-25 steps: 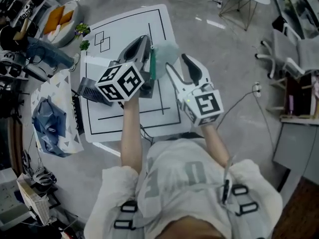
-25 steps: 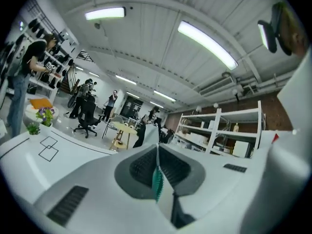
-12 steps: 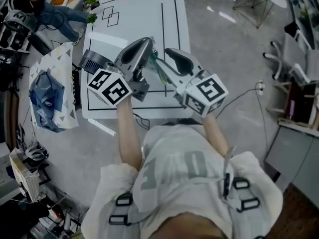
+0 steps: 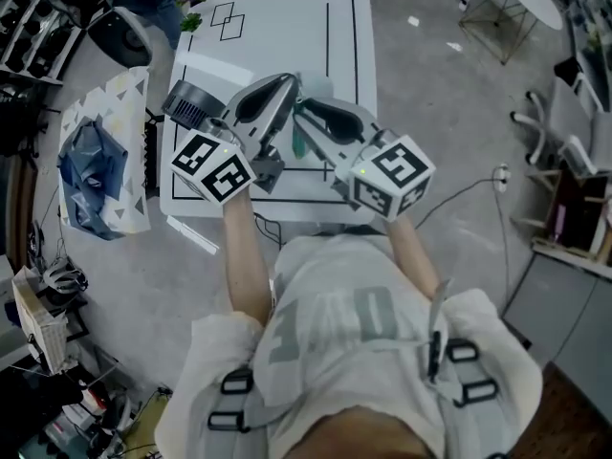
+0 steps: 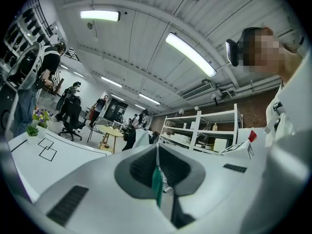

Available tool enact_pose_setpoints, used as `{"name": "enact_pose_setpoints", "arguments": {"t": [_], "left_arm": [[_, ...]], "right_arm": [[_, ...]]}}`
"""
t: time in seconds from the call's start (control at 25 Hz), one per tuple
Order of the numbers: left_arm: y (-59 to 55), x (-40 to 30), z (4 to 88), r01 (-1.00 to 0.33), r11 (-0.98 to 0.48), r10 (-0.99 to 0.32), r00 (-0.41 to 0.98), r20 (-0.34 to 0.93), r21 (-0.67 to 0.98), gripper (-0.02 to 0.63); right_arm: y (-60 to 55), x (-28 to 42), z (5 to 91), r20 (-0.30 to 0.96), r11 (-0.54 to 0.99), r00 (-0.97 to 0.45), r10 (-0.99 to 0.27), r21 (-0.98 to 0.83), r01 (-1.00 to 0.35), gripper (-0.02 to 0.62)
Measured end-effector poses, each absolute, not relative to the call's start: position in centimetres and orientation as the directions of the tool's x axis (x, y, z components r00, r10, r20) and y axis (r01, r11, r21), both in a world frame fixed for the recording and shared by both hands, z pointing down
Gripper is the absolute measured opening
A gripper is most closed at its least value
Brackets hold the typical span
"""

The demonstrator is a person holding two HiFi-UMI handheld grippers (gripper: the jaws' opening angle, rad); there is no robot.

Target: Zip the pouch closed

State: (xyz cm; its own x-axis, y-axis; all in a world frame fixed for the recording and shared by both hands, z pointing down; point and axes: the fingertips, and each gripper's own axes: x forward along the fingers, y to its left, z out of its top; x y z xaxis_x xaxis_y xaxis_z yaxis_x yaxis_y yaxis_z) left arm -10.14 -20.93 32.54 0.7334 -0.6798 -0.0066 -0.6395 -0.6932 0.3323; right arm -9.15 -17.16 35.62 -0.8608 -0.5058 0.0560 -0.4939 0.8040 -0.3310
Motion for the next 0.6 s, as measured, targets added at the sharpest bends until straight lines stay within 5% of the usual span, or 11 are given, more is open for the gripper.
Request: {"name": "enact_pose_setpoints", "arguments": {"t": [0.6], "left_arm": [[-19.2, -10.3, 31.4, -0.541, -0.775, -0.600, 0.792, -0.110, 0.328, 0.015]], "right_arm": [[-17.2, -9.5, 35.7, -0.028, 0.746, -0.901, -0.433, -0.572, -0.341, 0.092]]}}
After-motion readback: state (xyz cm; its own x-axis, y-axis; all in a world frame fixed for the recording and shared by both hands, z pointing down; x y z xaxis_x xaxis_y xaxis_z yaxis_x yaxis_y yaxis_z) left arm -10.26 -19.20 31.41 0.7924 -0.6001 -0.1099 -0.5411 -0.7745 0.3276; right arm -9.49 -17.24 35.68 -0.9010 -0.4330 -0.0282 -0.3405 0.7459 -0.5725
